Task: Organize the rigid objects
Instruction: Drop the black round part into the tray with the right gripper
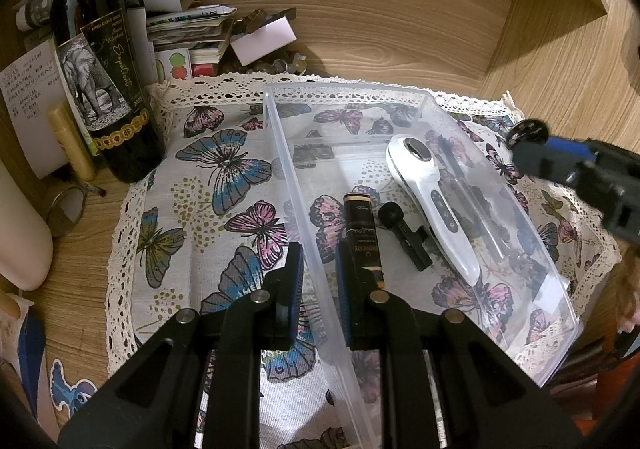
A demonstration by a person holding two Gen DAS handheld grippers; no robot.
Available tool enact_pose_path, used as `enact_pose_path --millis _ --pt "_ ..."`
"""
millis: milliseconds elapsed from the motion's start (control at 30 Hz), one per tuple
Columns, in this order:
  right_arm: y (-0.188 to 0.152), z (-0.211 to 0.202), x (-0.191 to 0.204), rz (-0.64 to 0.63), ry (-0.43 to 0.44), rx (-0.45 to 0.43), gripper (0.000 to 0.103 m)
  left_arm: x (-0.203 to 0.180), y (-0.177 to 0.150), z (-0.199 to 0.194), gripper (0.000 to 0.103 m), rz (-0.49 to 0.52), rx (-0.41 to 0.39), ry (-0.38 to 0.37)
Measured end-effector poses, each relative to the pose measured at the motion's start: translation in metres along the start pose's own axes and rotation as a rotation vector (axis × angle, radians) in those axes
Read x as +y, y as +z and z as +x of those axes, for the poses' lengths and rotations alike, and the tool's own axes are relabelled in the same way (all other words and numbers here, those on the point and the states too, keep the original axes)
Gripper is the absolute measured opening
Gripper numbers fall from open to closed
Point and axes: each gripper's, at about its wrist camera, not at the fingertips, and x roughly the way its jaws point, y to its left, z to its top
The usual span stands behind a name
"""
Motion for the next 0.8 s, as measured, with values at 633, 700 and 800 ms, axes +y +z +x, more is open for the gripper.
enact_pose_path --millis 633,700,800 --pt "-0.011 0.049 0.028 -0.091 0.056 0.179 0.03 0.0 0.0 0.0 0.016 -0.001 -0.001 0.0" --pt "-0.01 0.046 0.028 -0.091 0.052 0.172 0.034 0.0 0.0 0.0 0.016 0.0 0.0 0.0" --pt "-0.008 0.039 0.027 -0.092 0.034 0.147 0.039 0.0 0.0 0.0 0.016 0.0 -0.001 0.0"
